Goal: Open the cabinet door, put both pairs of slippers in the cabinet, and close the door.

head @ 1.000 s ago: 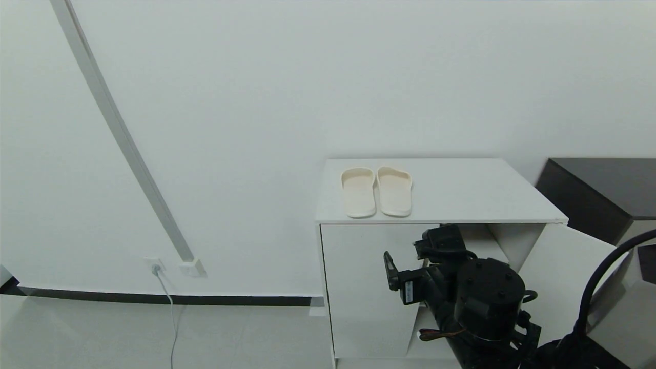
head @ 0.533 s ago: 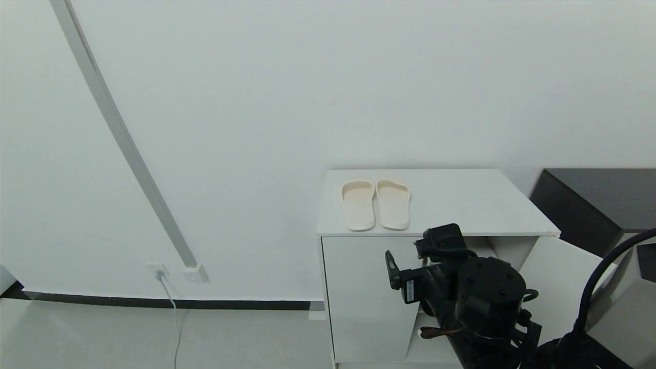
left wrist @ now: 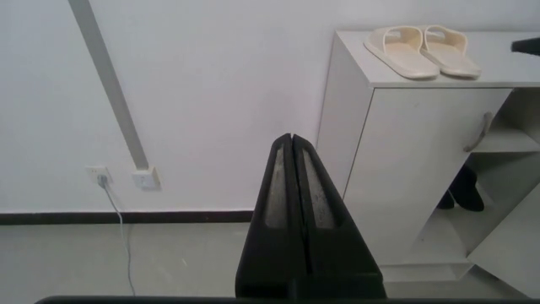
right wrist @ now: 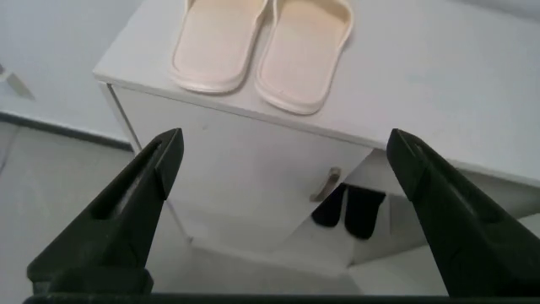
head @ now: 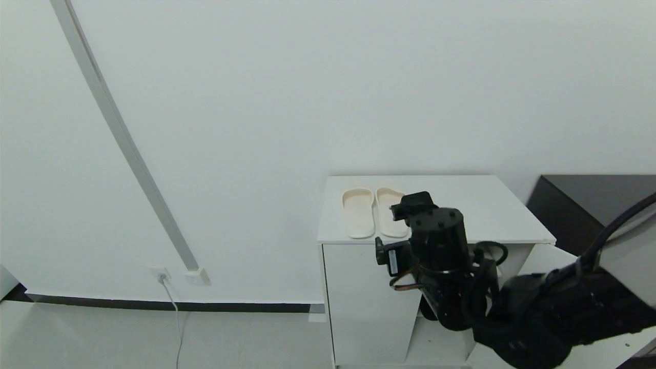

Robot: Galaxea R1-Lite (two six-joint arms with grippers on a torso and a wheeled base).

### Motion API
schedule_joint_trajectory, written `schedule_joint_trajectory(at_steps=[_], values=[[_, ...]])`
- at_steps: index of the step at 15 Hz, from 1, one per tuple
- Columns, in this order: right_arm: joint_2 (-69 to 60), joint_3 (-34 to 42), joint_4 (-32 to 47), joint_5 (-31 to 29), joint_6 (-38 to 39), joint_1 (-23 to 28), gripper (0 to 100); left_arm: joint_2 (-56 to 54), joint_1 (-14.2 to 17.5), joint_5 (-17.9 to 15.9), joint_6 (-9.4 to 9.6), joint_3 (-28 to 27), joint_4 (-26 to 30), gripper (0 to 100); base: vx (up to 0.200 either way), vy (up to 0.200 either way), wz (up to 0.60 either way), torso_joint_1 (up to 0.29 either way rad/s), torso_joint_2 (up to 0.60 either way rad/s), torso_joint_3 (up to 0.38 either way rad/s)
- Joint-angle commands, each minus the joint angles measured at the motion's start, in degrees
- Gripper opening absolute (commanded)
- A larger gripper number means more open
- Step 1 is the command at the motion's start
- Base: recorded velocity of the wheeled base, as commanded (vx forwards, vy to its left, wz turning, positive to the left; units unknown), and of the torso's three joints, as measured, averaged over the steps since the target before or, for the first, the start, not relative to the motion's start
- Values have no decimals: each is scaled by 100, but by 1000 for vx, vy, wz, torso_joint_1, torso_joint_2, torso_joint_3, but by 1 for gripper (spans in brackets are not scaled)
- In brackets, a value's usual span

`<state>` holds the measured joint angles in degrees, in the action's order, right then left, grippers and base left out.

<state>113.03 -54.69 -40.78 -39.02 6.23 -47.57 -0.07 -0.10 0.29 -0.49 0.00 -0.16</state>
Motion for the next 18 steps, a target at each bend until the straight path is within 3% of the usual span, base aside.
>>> schedule_joint_trajectory(at_steps=[1,2,4,6,18], values=[[-282,-1773,2118,-18,1179,11,100,7,1,-3,-4,0,-2,0,0,0,0,0,0,0],[-282,-2081,2821,-18,1566,2,100,7,1,-3,-4,0,-2,0,0,0,0,0,0,0],[-203,-2187,3260,0,1943,2,100,7,1,-3,5,0,-2,0,0,0,0,0,0,0],[-71,-2081,3243,0,1979,11,100,7,1,-3,5,0,-2,0,0,0,0,0,0,0],[905,-1897,2338,-9,1908,116,100,7,1,-3,-13,0,-2,0,183,0,0,3,1,0]])
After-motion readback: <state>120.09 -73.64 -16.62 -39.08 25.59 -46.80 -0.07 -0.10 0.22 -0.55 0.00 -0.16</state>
